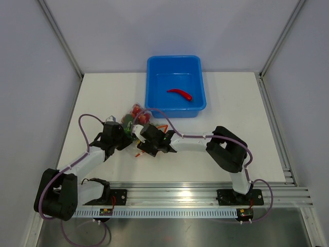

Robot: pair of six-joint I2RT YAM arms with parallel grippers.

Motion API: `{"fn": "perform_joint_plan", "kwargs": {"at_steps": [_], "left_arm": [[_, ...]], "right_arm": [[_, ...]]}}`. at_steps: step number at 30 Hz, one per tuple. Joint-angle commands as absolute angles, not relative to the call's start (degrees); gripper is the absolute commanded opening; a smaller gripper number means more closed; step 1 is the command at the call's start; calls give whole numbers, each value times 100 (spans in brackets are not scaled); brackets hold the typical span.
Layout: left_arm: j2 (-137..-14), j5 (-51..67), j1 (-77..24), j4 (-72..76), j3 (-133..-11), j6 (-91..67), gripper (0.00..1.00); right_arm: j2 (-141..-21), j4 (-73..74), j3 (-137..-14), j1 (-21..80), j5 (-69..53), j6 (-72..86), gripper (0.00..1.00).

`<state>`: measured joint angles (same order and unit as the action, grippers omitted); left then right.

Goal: Open the zip-top bag and remove the fake food
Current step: Pick up the fake fruit from the zipper food storage bag.

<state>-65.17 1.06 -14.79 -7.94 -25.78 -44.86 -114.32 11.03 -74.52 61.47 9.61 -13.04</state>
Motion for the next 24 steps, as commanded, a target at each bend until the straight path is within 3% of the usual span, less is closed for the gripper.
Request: {"fn": "perform_joint_plan", "kwargs": {"at_steps": [1, 24], "left_arm": [[-6372, -122, -1459, -896, -2698, -4421, 0], [-6100, -369, -1397, -1072, -2610, -4579, 0]], "right_arm": [[-11093, 932, -7436, 6108, 1002, -1205, 67], [-9555, 1126, -6689, 5660, 791, -835, 56]]}}
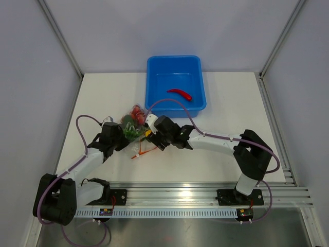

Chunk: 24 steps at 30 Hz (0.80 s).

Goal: Open the zip-top bag and remove the fake food
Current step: Pick up the fake fruit from the zipper food storage bag, then place the fake fruit in the bin.

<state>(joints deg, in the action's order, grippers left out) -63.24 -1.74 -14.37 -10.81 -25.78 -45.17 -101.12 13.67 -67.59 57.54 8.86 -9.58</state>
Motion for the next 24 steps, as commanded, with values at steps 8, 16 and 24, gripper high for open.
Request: {"fn": "perform_joint_plan", "kwargs": {"at_steps": [8, 16, 24], "left_arm": [[-5406, -387, -1397, -1353, -2549, -4658, 0], [-5186, -308, -1406, -1275, -2444, -4728, 0], [-5036, -290, -1485, -1230, -2338, -4720, 0]], "right_arm": [[-8781, 642, -6337, 5178, 764, -510, 56], [-8981, 1081, -6995, 4421, 913, -150, 56], [-9693, 932, -7566, 3833, 1309, -35, 54]]}}
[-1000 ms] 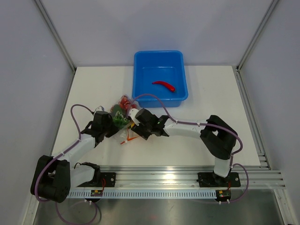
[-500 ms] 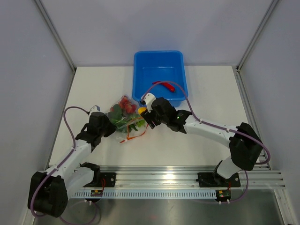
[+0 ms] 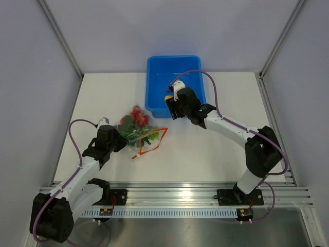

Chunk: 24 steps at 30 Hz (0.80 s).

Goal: Open the zip-top bag and remove the fake food
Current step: Place the fake fruit in the bin.

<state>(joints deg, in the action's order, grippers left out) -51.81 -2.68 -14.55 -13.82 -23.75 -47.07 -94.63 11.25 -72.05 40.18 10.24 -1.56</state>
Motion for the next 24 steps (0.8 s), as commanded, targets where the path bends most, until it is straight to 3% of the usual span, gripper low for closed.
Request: {"fn": "perform_joint_plan", "kwargs": {"at_steps": [1, 17, 21, 22, 24], "left_arm": [[-4993, -299, -1494, -1222, -2320, -4720, 0], [-4940, -264, -1538, -1292, -2347, -4562, 0], [-4843, -264, -1547, -1423, -2391, -4518, 1], [-4799, -255, -1547, -1441, -2408, -4500, 6], [-4729, -246, -1547, -1546, -2443, -4456, 18]], "right_arm": [[-9755, 914, -7628, 3754, 1318, -35, 54], [-11399, 1099, -8929, 3419, 1705, -281, 54], [-11750, 1239, -9219, 3375, 1731, -316, 66], [-11786, 1257, -9255, 3366, 1749, -334, 73], [-11830, 1248, -9281, 3366, 1793, -334, 78]]}}
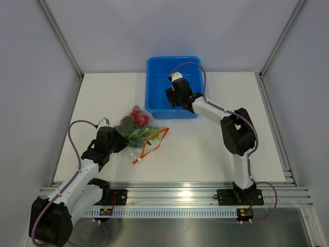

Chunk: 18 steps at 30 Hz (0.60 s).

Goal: Open the zip-top bag and remove the fake food
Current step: Place the fake fruit in the bin.

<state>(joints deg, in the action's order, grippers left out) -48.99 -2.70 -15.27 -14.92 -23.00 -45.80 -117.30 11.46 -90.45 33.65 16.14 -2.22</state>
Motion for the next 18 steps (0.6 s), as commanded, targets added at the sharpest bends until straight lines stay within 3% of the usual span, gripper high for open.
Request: {"fn": "perform_joint_plan", "kwargs": {"at_steps": [1, 4, 10, 18], "left_arm": [[-4729, -246, -1547, -1573, -2443, -4456, 22], [-4606, -246, -1547, -1652, -2470, -4456, 37], [-4412, -167, -1547, -1758, -2514, -4439, 40], [-4096, -457, -1749, -1942, -2505, -4491, 47]], "right_arm": [[-11813, 1248, -9281, 3375, 1784, -334, 82], [-11664, 1239, -9264, 3366, 1723, -281, 93], [-11277, 1406, -9308, 3375, 1635, -194, 96], [-10135, 1301, -8737, 3384, 520, 588, 94]]}}
